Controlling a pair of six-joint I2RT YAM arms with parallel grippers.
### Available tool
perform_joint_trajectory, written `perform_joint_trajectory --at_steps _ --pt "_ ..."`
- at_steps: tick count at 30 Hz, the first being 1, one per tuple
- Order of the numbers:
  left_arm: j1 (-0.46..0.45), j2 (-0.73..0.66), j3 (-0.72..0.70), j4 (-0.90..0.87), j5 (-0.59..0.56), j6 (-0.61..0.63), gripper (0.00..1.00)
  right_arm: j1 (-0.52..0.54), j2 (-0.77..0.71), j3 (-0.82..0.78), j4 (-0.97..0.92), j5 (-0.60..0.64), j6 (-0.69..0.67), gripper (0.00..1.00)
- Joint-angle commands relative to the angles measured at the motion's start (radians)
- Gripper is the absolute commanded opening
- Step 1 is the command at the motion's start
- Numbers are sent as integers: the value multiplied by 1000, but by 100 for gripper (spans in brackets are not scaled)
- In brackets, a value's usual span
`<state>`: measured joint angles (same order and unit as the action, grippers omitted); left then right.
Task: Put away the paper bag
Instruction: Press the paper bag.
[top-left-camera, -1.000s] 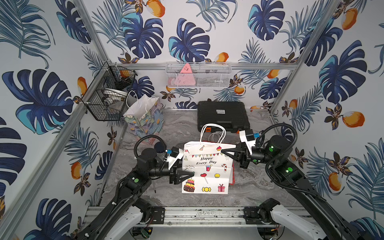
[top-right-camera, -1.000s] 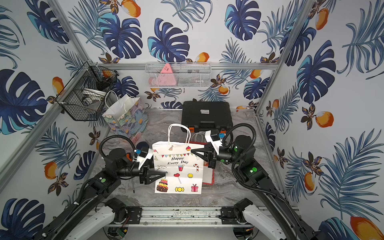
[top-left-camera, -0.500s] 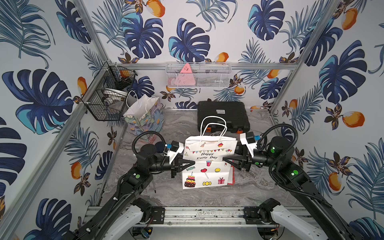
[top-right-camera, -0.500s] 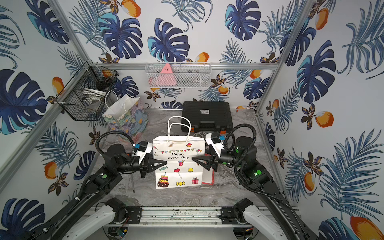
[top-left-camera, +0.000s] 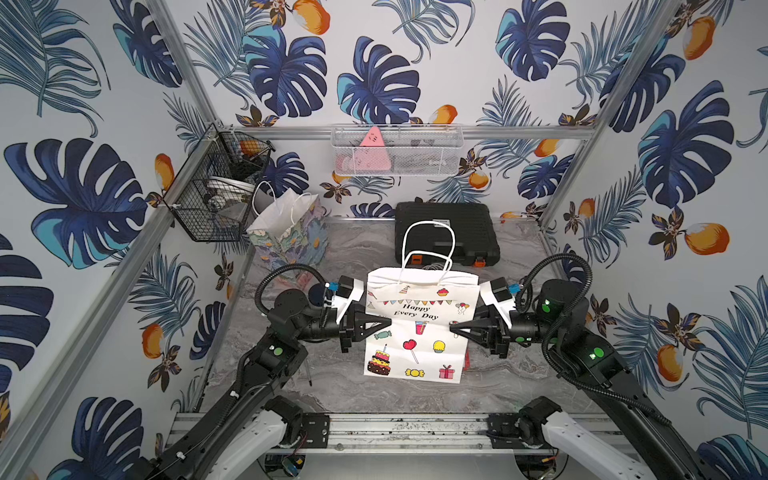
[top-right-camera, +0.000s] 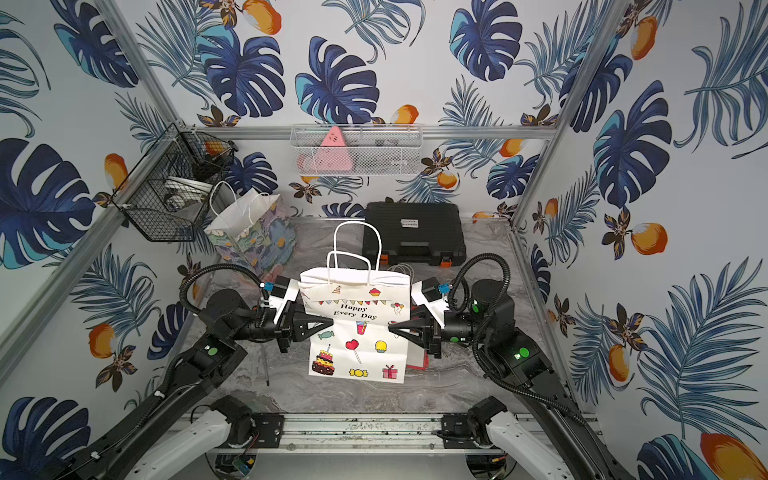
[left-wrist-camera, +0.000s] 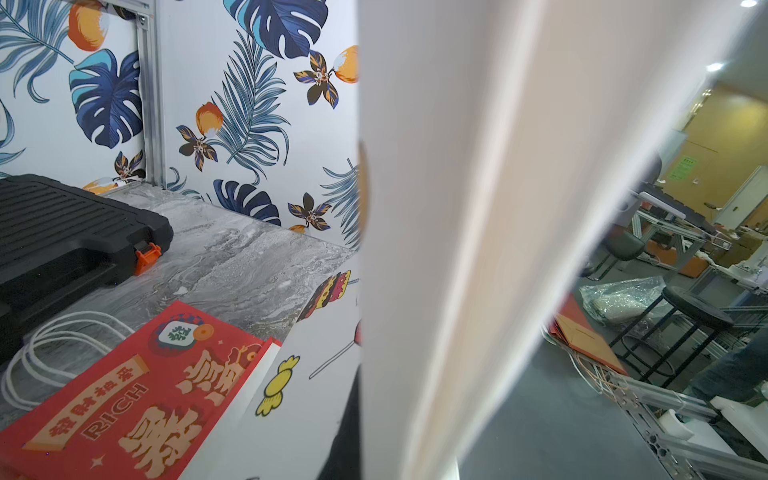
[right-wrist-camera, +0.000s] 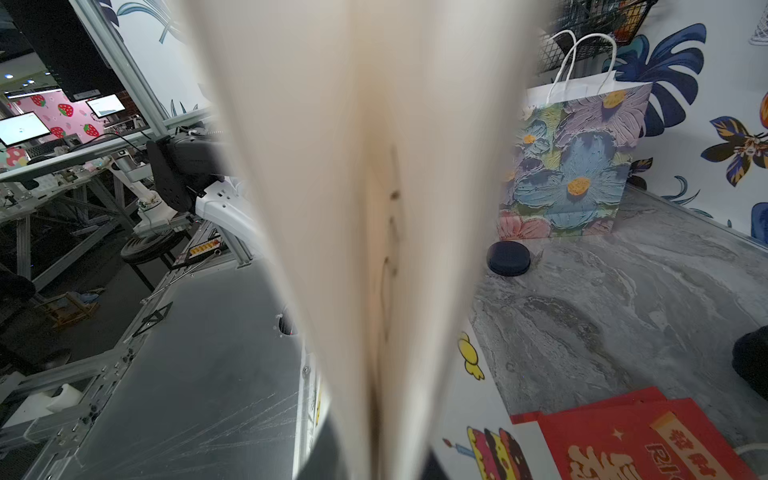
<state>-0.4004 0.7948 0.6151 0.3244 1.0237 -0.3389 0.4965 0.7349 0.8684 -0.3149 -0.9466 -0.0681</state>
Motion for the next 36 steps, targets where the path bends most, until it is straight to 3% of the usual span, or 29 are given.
perform_joint_trajectory --at_steps 1,3,9,12,13,14,15,16,19,25,31,36 --pt "10 6 5 138 -13 -71 0 1 1 -15 -59 1 -17 58" --pt "14 12 -2 189 -14 -111 0 1 13 -20 -77 -1 -21 52" --pt "27 32 7 210 -17 -131 0 1 29 -4 -108 -34 -33 2" --pt "33 32 22 164 -14 -99 0 1 10 -8 -100 -12 -30 0" --pt "36 31 27 148 -13 -89 0 0 4 -10 -98 -1 -29 2" --pt "38 30 31 144 -11 -86 0 1 -2 -10 -100 15 -30 16" --pt "41 28 33 143 -10 -88 0 1 -6 -11 -102 47 -29 43" --pt "43 27 37 139 -11 -88 0 1 -13 -9 -108 95 -27 55" --pt "50 25 52 100 -26 -72 0 1 -44 4 -136 222 -49 71" --pt "58 24 81 29 -30 -40 0 1 -172 -45 -122 346 -112 92" --pt "64 26 87 46 -37 -69 0 1 -121 40 -285 307 -230 96" --pt "87 26 164 -84 -74 -11 0 1 -236 -10 -276 554 -338 98"
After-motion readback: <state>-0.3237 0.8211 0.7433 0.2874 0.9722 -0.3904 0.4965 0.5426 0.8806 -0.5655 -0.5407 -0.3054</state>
